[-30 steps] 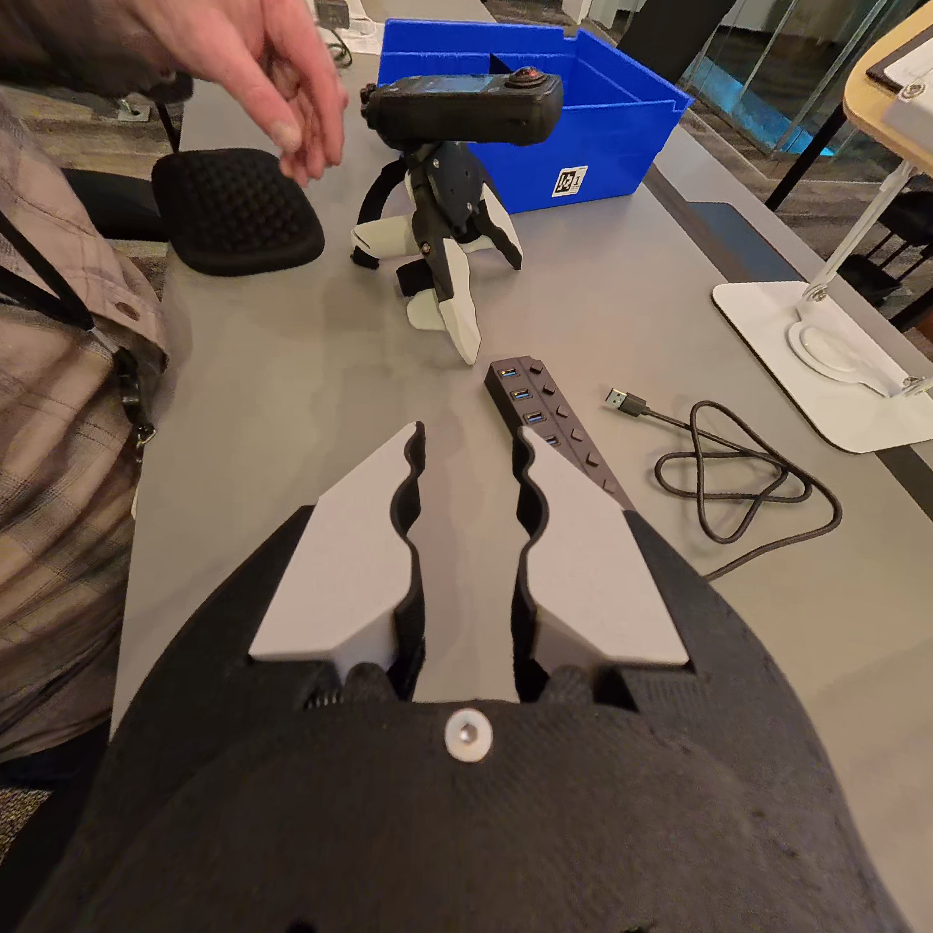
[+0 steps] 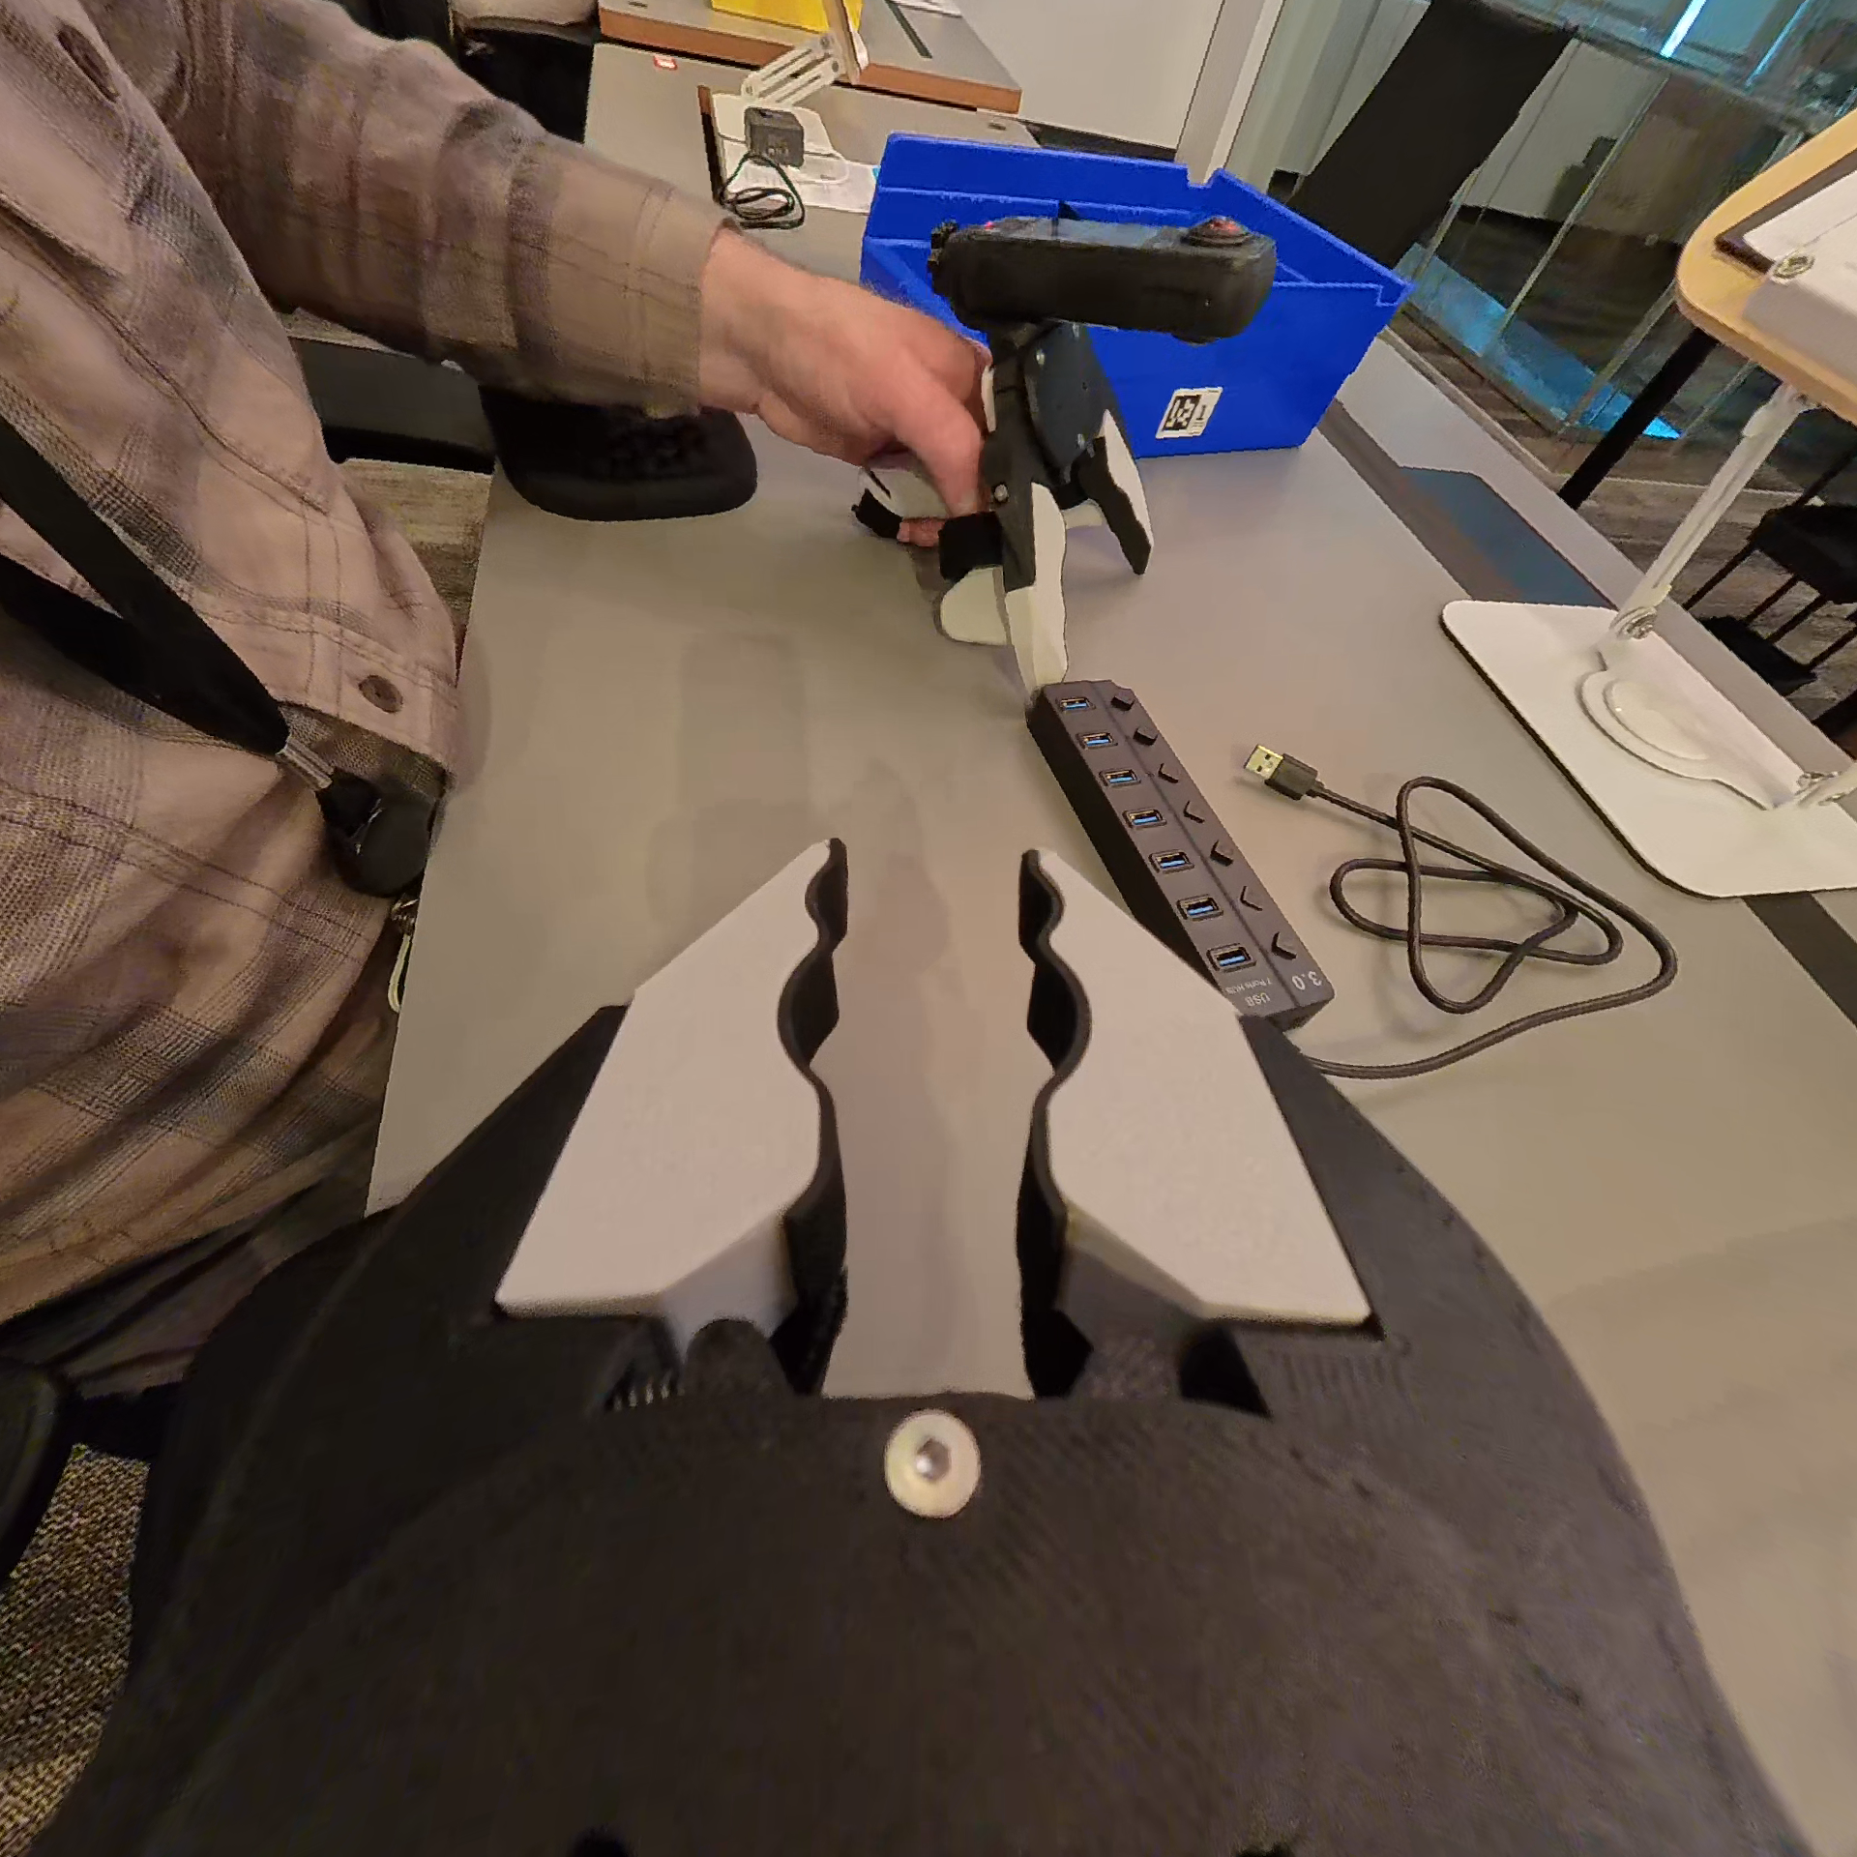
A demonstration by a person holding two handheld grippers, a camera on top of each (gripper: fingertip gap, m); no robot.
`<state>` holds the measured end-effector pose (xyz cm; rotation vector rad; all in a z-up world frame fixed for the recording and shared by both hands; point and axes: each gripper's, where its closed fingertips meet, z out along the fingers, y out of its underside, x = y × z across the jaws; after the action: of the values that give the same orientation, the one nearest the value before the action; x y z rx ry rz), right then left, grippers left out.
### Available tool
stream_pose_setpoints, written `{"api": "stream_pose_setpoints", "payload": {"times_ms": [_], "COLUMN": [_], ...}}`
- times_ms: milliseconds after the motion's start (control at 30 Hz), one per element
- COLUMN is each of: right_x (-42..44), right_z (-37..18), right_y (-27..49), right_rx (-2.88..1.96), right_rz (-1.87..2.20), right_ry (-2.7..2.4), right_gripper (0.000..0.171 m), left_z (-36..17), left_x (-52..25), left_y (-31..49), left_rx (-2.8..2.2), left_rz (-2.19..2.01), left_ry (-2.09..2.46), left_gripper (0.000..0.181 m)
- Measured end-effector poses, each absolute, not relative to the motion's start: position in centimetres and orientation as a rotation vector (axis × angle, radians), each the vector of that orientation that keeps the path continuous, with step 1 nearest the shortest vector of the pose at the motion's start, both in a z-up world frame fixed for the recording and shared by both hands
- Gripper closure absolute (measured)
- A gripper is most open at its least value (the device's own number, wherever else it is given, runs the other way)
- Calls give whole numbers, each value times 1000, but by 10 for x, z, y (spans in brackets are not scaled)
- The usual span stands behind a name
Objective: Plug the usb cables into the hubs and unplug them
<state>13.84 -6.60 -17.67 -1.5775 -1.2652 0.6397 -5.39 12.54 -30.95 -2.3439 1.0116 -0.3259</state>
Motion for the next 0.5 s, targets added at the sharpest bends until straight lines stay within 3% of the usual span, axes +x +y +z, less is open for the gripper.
{"api": "stream_pose_setpoints", "payload": {"times_ms": [133, 367, 433, 500], "right_x": [141, 142, 139, 135], "right_z": [-172, -164, -158, -151], "right_y": [-65, -55, -50, -41], "right_rx": [-1576, -1587, -1584, -1588], "right_rz": [634, 629, 612, 570], "right_ry": [-1261, -1261, -1272, -1273], "right_gripper": [140, 140, 140, 141], "left_z": [-307, -306, -299, -259], "left_x": [-57, -57, -53, -36], "left_y": [133, 144, 147, 144], "left_rx": [-2364, -2379, -2369, -2182], "left_rz": [-305, -295, -413, -686], "left_ry": [951, 888, 848, 809], "left_gripper": [50, 52, 54, 67]}}
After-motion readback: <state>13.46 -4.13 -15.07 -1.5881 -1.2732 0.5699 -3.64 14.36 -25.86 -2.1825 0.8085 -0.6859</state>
